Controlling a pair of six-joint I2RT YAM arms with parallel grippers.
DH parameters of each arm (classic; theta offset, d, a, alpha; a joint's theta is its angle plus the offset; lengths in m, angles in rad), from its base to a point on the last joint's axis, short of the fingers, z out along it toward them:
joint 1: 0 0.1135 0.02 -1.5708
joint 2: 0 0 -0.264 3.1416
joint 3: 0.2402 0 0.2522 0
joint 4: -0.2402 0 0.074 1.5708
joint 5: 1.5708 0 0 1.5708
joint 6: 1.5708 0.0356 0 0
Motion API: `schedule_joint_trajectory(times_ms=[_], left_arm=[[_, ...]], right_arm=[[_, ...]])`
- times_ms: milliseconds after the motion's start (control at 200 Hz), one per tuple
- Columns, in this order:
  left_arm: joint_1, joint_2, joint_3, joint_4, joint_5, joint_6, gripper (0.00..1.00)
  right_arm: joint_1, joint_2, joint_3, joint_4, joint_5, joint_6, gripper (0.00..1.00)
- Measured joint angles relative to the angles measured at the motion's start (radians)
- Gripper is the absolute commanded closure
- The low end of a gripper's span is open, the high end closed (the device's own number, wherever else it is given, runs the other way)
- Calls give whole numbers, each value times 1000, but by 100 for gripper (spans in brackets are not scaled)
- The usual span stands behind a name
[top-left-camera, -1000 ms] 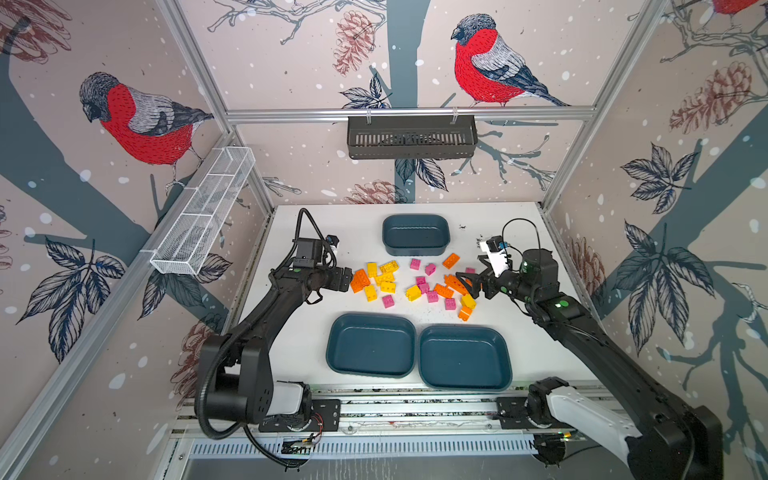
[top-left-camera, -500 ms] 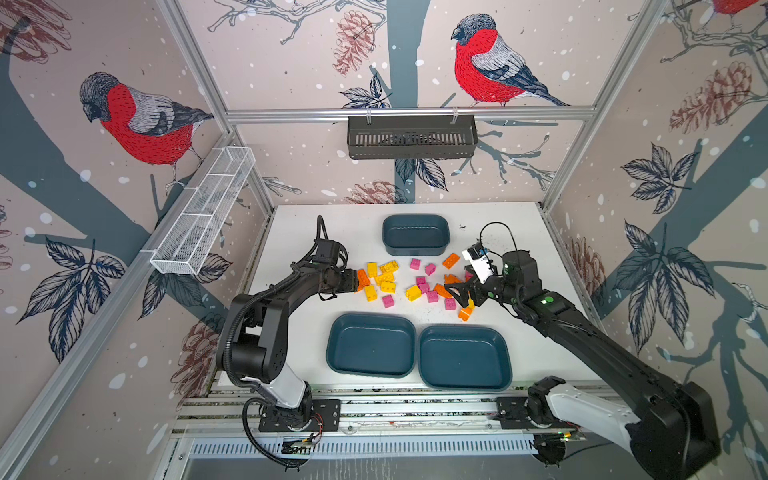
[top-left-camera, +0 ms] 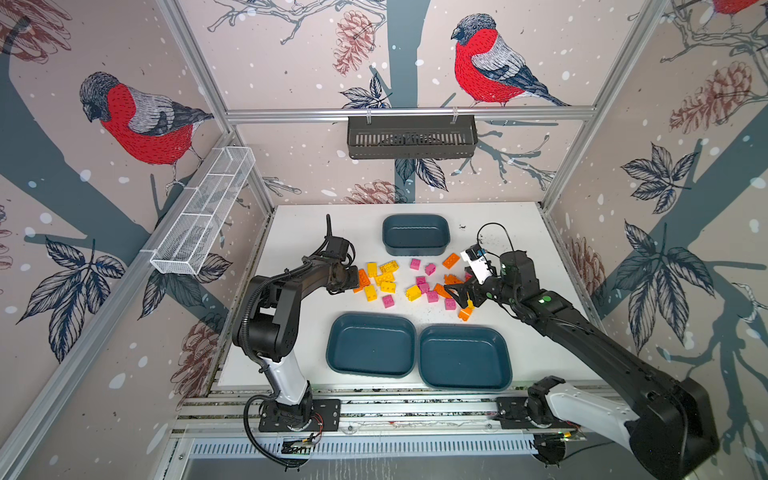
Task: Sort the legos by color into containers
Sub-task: 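Lower the left gripper and grasp an orange 2x4 brick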
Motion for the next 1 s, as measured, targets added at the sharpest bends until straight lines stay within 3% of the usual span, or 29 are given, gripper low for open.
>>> schedule_joint_trajectory(times_ms=[120,460,1001], left_arm=[[0,7,9,-5,-35,0,54],[-1,-11,22,-74,-145,26,54],[0,-3,32,-66,-60,-76,50]], right_arm=[[0,0,-2,-3,9,-4,1],[0,-5,-6,-12,12,-18,1],[0,-6,-8,-19,12,-18,1]])
